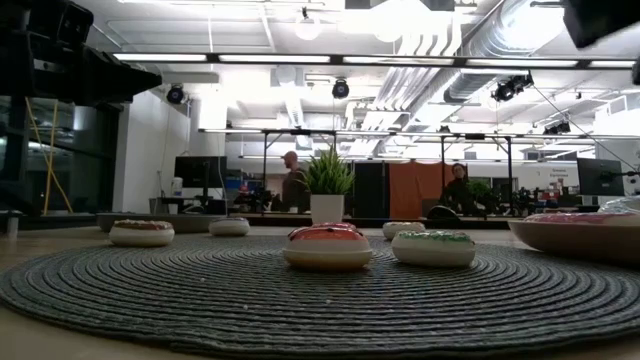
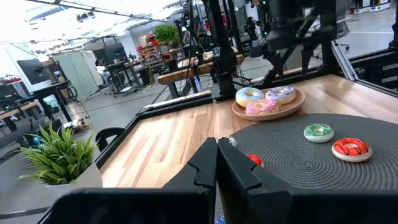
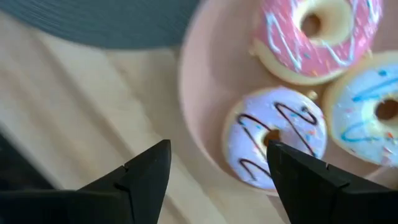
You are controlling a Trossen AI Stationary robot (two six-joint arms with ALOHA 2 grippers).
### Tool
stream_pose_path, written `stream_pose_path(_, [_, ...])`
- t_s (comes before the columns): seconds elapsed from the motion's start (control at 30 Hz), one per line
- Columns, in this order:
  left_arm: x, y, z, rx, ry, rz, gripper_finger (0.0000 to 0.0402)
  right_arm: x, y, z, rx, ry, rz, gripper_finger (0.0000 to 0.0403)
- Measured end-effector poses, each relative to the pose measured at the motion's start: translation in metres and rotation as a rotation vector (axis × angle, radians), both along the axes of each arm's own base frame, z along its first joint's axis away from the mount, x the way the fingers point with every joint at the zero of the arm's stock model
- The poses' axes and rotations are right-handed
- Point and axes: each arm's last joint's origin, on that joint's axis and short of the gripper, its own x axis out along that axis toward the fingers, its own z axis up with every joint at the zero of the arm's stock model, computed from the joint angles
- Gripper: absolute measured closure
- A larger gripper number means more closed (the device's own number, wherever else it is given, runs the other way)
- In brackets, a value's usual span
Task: Pick & Place donuts
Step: Put the small white donut on the gray plate
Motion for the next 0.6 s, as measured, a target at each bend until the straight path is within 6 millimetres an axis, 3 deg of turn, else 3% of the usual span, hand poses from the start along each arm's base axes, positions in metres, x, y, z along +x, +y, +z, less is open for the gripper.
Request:
stream_pose_path(0.3, [0.0,0.0,0.0,0.0,0.0,0.0,0.0401,0.017,-0.021,0.036,0.164,-0.258,0.046,0.0148])
stream_pose_path(0.6, [0.0,0.0,0.0,0.0,0.0,0.0,0.0401,0.038,-0.043,0.044,0.219,-0.363,0.141,0.0148])
